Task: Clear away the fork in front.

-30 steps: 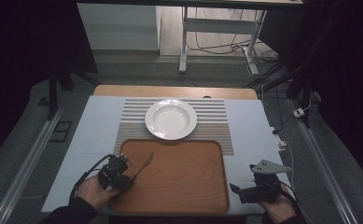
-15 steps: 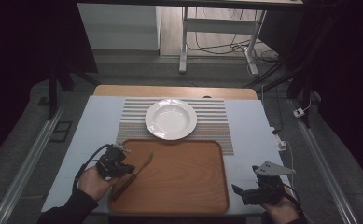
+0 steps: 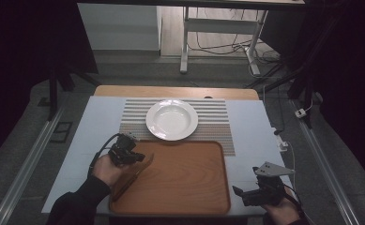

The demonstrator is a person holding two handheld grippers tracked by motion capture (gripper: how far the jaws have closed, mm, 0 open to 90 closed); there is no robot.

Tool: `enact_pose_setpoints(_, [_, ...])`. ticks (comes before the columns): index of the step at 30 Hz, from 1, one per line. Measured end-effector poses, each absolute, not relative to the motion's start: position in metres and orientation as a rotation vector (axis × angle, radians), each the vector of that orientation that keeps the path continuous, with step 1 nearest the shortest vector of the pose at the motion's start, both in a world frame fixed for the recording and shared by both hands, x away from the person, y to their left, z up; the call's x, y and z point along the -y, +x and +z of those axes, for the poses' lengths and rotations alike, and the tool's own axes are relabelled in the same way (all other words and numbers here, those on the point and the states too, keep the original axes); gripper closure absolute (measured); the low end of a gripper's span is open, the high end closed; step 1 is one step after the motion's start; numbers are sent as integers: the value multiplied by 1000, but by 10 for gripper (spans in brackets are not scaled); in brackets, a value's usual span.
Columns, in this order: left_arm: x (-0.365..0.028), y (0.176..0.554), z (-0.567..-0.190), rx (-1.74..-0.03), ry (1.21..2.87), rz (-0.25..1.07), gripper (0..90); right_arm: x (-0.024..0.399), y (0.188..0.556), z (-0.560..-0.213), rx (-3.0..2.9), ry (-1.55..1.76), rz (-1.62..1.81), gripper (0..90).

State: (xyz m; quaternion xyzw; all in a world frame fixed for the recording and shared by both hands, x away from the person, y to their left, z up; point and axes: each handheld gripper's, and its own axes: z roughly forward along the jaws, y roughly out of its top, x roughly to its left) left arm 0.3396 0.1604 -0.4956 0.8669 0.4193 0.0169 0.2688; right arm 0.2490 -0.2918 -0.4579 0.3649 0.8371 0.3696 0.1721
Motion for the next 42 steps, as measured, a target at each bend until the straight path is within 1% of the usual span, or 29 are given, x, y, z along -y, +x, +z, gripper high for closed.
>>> enact_pose_setpoints(3, [-155, 345, -499, -1151, 2351, 40, 893, 292, 249, -458, -2379, 1040, 1050, 0])
enact_pose_setpoints(6, [-142, 341, -497, -1076, 2342, -37, 893, 292, 250, -458, -2384, 1039, 1051, 0])
enact_pose_setpoints(9, [-127, 336, -495, -1019, 2397, -6, 893, 292, 250, -458, -2389, 1039, 1046, 0])
enact_pose_setpoints(13, [-127, 334, -496, -1023, 2402, -25, 892, 292, 249, -458, -2389, 1038, 1051, 0])
enact_pose_setpoints(17, [-127, 326, -499, -992, 2413, -102, 892, 292, 249, -458, -2391, 1036, 1054, 0])
enact_pose_setpoints(21, [-123, 312, -504, -962, 2482, -115, 892, 292, 249, -458, -2391, 1034, 1058, 0])
enact_pose_setpoints(24, [-126, 305, -506, -985, 2530, -68, 892, 292, 249, -458, -2390, 1031, 1058, 0])
enact_pose_setpoints(29, [-141, 305, -505, -1061, 2535, -11, 892, 292, 249, -458, -2392, 1024, 1057, 0])
enact_pose_setpoints(37, [-169, 312, -508, -1184, 2496, -30, 891, 292, 249, -458, -2392, 1028, 1059, 0])
enact_pose_setpoints(42, [-177, 313, -508, -1221, 2481, -32, 887, 292, 249, -458, -2393, 1031, 1062, 0])
